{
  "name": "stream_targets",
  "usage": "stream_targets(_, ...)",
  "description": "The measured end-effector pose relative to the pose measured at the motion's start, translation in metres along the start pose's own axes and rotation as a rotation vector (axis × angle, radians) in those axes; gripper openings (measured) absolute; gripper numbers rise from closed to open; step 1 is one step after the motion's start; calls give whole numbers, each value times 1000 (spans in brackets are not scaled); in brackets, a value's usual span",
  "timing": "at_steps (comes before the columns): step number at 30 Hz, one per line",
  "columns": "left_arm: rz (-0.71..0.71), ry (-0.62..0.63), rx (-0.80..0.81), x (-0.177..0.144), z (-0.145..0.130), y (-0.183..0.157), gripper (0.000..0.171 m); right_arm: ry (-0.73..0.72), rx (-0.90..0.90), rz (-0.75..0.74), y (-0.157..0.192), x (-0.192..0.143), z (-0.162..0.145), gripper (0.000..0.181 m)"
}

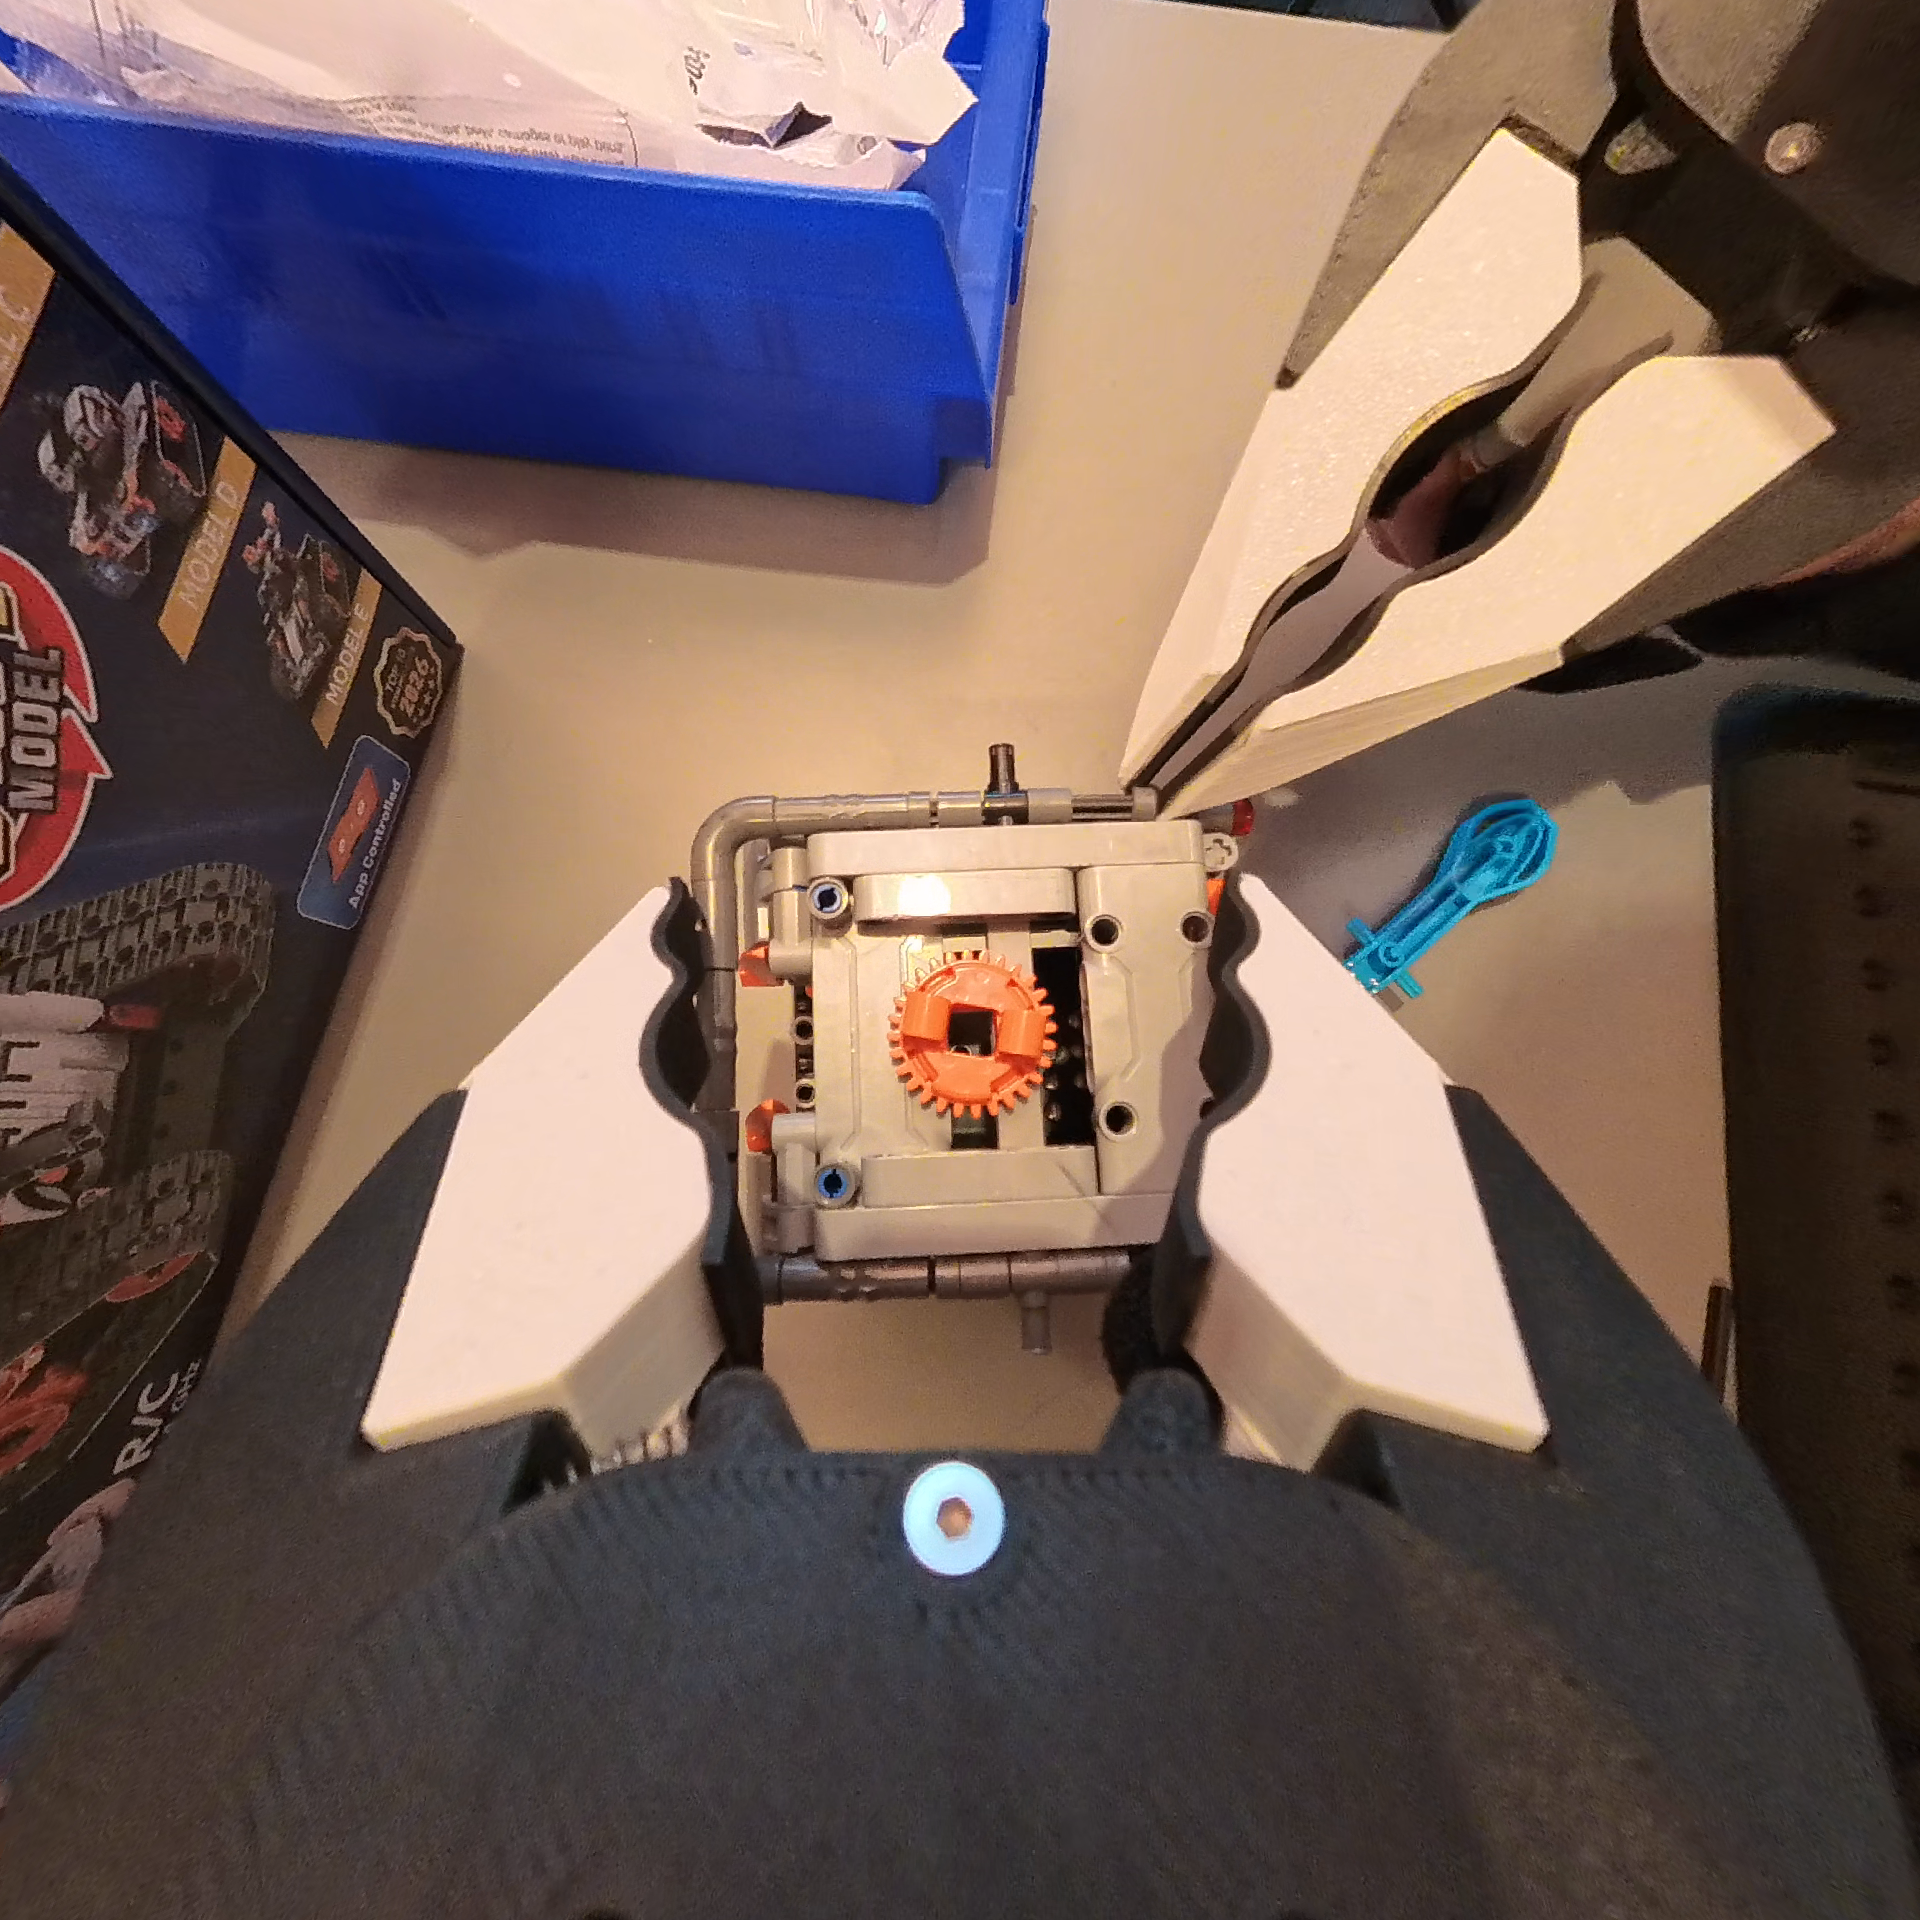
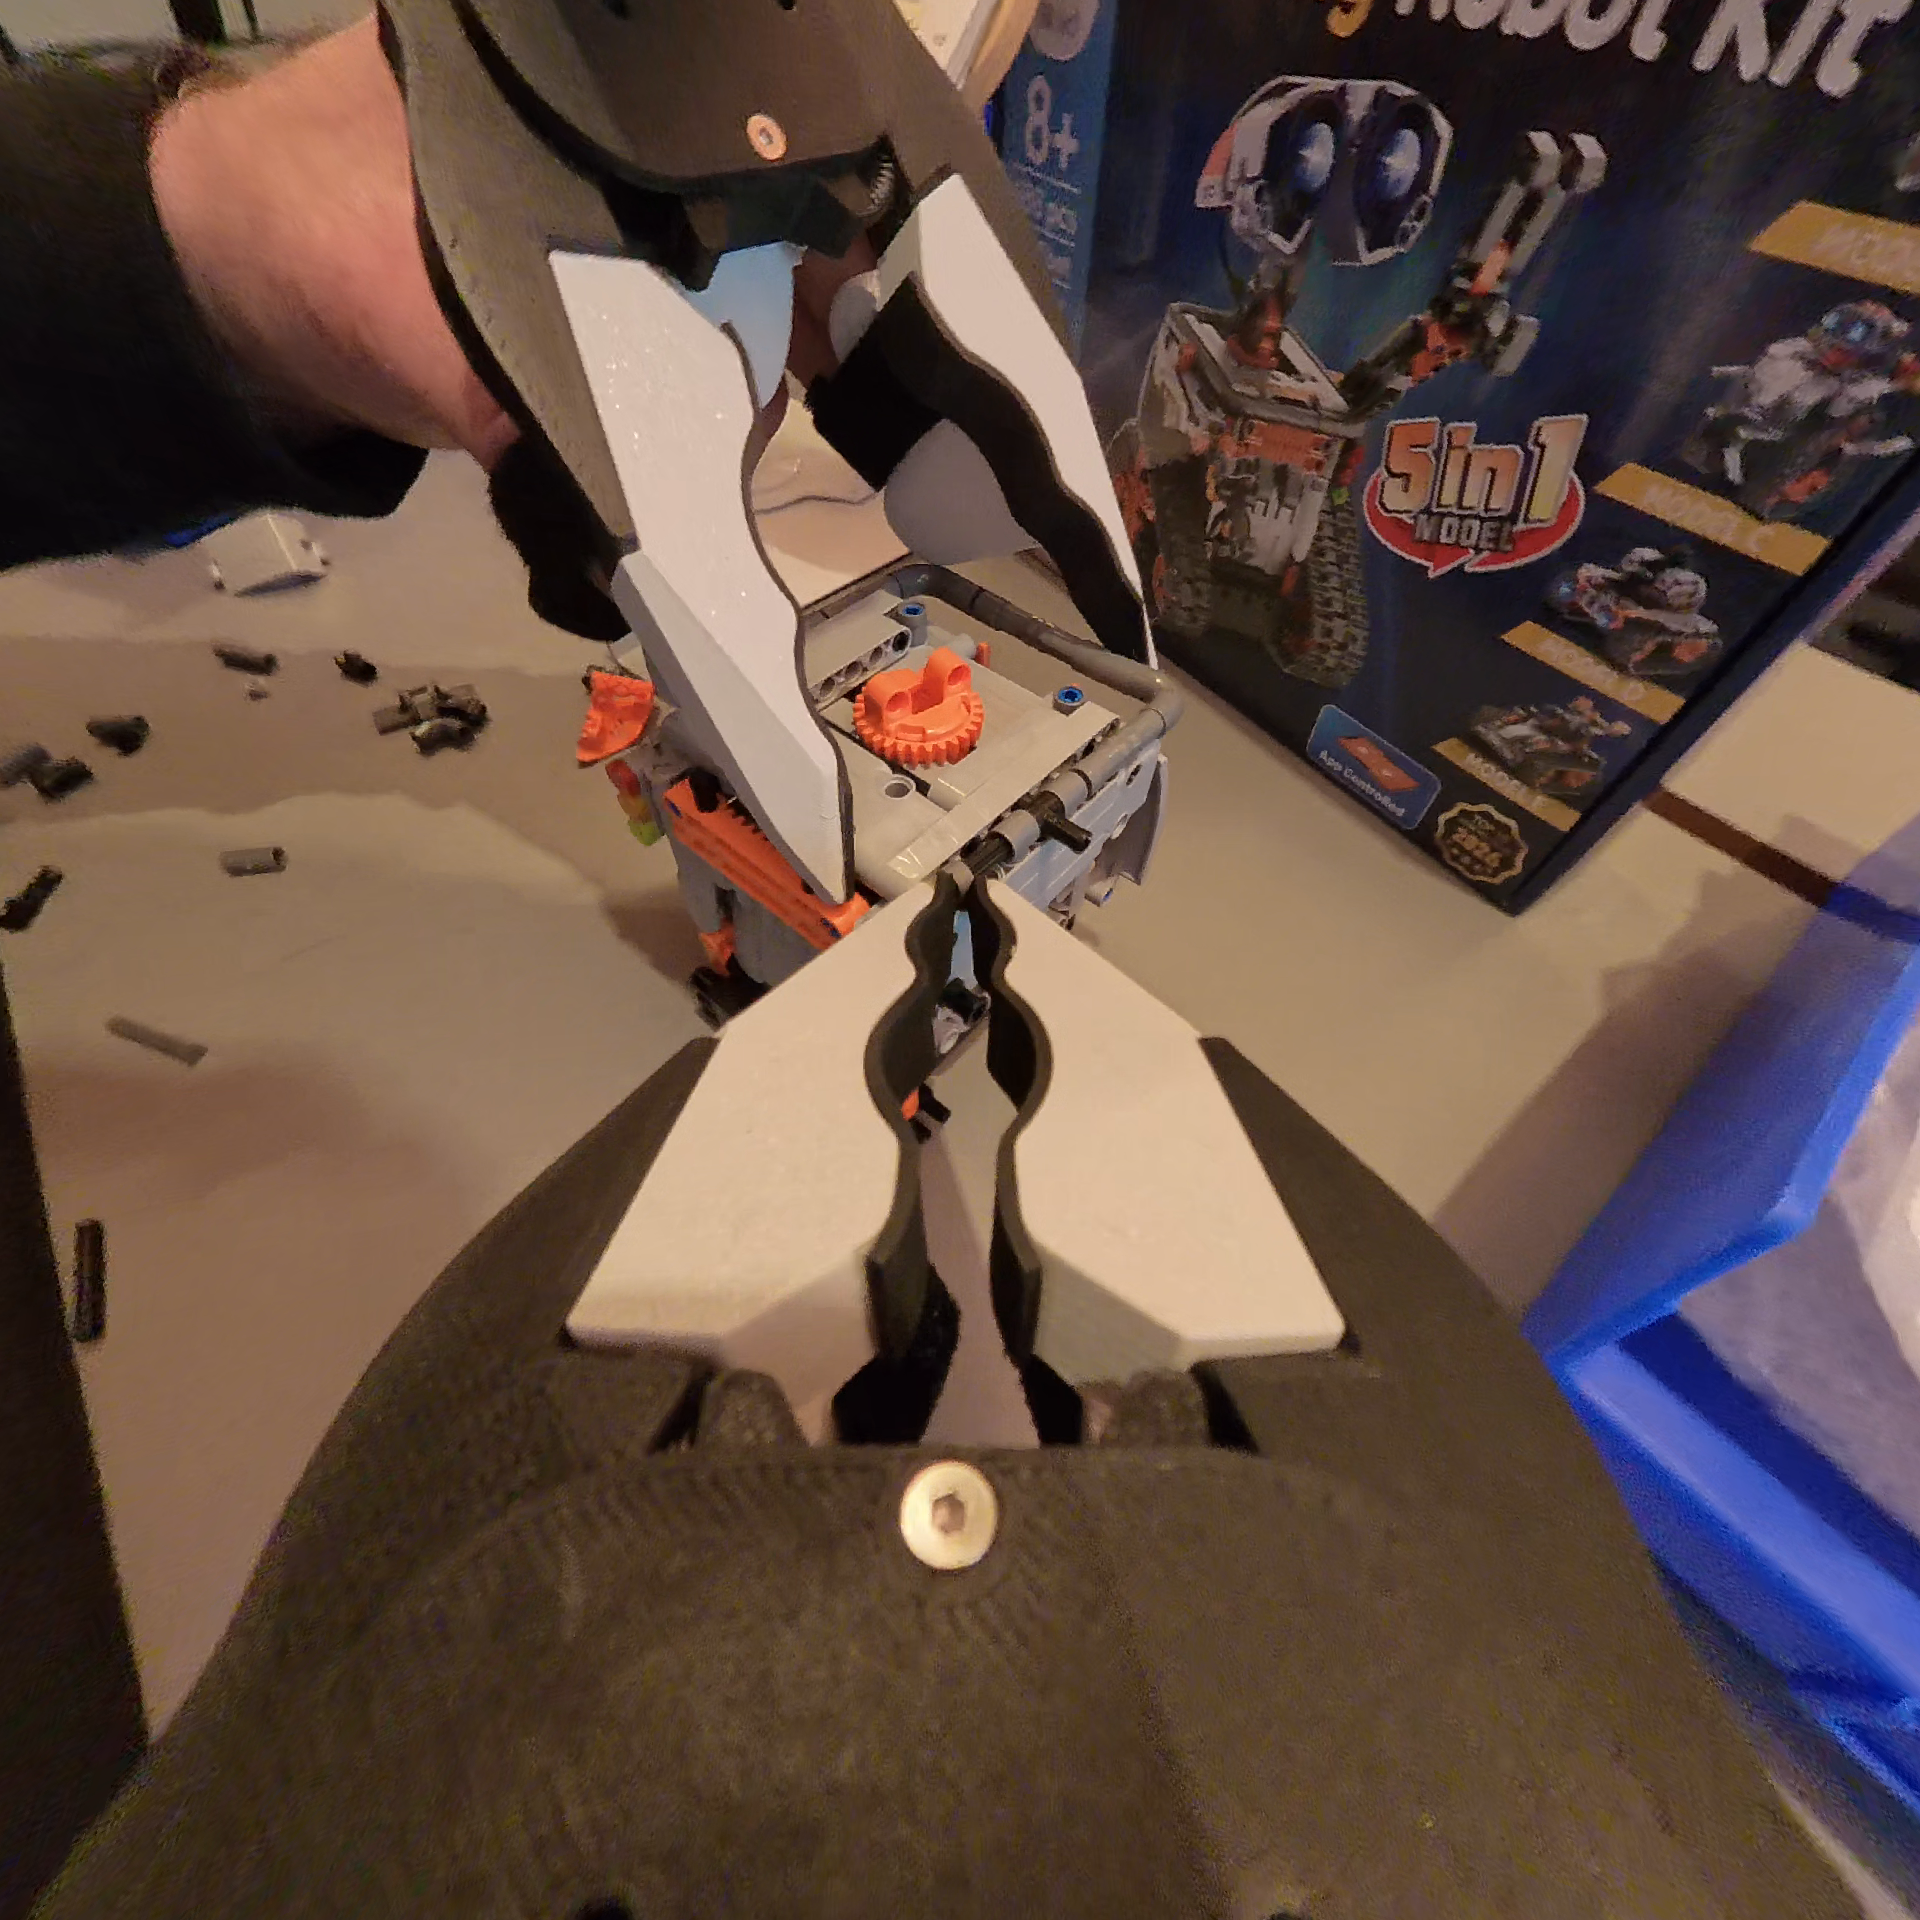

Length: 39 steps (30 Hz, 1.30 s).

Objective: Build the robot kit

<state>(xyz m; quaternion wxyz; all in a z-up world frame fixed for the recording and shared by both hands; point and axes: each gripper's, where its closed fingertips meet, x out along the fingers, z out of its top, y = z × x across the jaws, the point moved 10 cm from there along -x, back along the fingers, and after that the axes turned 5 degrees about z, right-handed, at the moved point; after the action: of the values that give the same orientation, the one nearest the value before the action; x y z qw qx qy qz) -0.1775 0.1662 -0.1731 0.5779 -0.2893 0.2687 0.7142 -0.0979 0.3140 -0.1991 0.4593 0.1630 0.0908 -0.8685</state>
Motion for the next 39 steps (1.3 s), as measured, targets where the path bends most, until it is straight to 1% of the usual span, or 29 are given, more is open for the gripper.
stream_targets(3, 7, 5, 1, 1, 1, -1, 97, -20, 61, -5, 0, 0, -2, 0)
stream_targets(5, 9, 4, 1, 1, 1, -1, 97, -48, 140, 52, -5, 0, -4, 0)
stream_targets(6, 13, 4, 2, 0, 1, -1, 97, -54, 146, 65, -6, 0, -5, 0)
stream_targets(8, 15, 5, 0, 0, 1, -2, 97, -38, 113, 60, -6, 1, -3, 0)
stream_targets(11, 0, -1, 12, -1, 0, -3, 95, -28, 83, 138, -10, -3, -3, 2)
stream_targets(14, -21, -7, 12, -3, -2, -3, 96, -13, 31, 203, -12, -8, 0, 18)
stream_targets(16, -44, -5, 28, -4, -3, -3, 96, -23, 2, 233, -16, -11, 3, 18)
stream_targets(19, -69, 9, 59, -4, -2, -6, 96, -2, -48, 292, -20, -8, 4, 18)
stream_targets(26, -93, 2, 79, -5, -3, -8, 96, 40, -88, 380, -25, -2, 6, 36)
stream_targets(30, -119, 5, 101, -5, -3, -10, 96, 38, -71, 426, -28, 3, 4, 34)
stream_targets(32, -130, 6, 110, -5, -3, -10, 96, 35, -79, 451, -27, 3, 4, 30)
stream_targets(39, -156, 5, 136, -5, -3, -13, 96, 28, -92, 511, -26, 4, 3, 28)
